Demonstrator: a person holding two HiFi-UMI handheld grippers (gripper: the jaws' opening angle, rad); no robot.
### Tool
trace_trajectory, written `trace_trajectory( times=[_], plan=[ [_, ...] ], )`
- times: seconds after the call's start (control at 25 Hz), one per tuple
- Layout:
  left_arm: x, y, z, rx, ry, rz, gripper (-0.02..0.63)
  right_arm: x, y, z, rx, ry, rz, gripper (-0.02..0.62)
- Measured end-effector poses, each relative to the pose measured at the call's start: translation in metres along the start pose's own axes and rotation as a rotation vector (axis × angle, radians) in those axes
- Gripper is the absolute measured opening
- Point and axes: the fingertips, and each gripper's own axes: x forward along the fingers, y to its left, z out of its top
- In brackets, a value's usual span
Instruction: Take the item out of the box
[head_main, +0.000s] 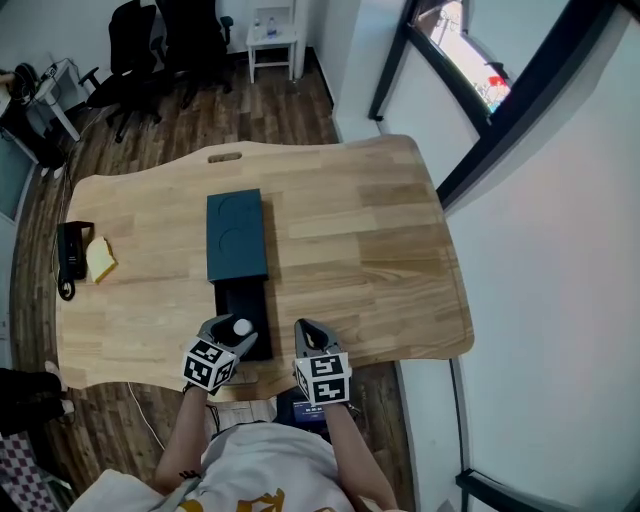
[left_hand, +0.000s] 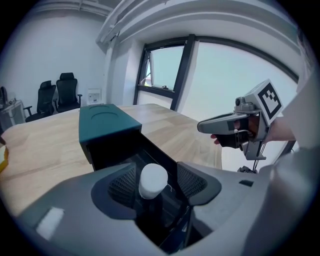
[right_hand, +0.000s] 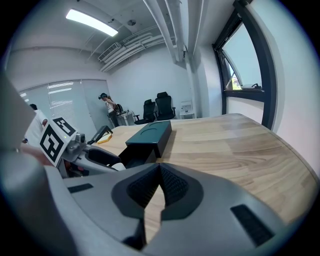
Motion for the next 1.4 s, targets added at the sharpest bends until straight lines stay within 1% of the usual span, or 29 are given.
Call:
trace_trajectory(
  times=[0.16, 0.36, 0.6, 0.68, 0.76, 0.84, 0.92, 1.12, 1.24, 1.4],
  plan=[
    [0.002, 0.000, -0.004, 0.002, 0.024, -0.014, 0.241, 0.002, 0.001, 0.002, 0.005, 0.001, 0.000, 0.006],
    [0.003, 0.000, -0.007, -0.001, 0.025, -0.020, 0.239, 0.001, 0.001, -0.001, 0.013, 0.009, 0.003, 0.006],
    [0.005, -0.001, -0.013, 0.063, 0.092, -0.008, 0.239, 0.006, 0.009, 0.000, -0.001, 0.007, 0.023, 0.006],
    [0.005, 0.000, -0.015, 0.068, 0.109, -0.002, 0.239, 0.005, 0.011, 0.003, -0.006, 0.002, 0.025, 0.006],
    [0.006, 0.005, -0.011, 0.060, 0.105, 0.003, 0.234, 0.006, 0.010, 0.007, -0.009, -0.004, 0.022, 0.006],
    [0.007, 0.006, -0.010, 0.047, 0.099, 0.005, 0.198, 0.005, 0.008, 0.007, -0.012, 0.001, 0.018, 0.006],
    [0.006, 0.004, -0.014, 0.030, 0.097, 0.004, 0.179, 0.003, 0.008, 0.002, -0.012, 0.009, 0.017, 0.006],
    [0.006, 0.009, -0.011, 0.039, 0.094, 0.006, 0.175, 0.004, 0.008, 0.004, -0.016, 0.000, 0.015, 0.006],
    [0.001, 0.005, -0.012, 0.008, 0.079, 0.012, 0.172, -0.001, 0.009, 0.003, -0.017, 0.000, 0.013, 0.006],
    [-0.002, 0.012, -0.002, -0.012, 0.044, 0.024, 0.170, 0.000, 0.007, 0.008, -0.017, -0.016, 0.009, 0.006]
  ],
)
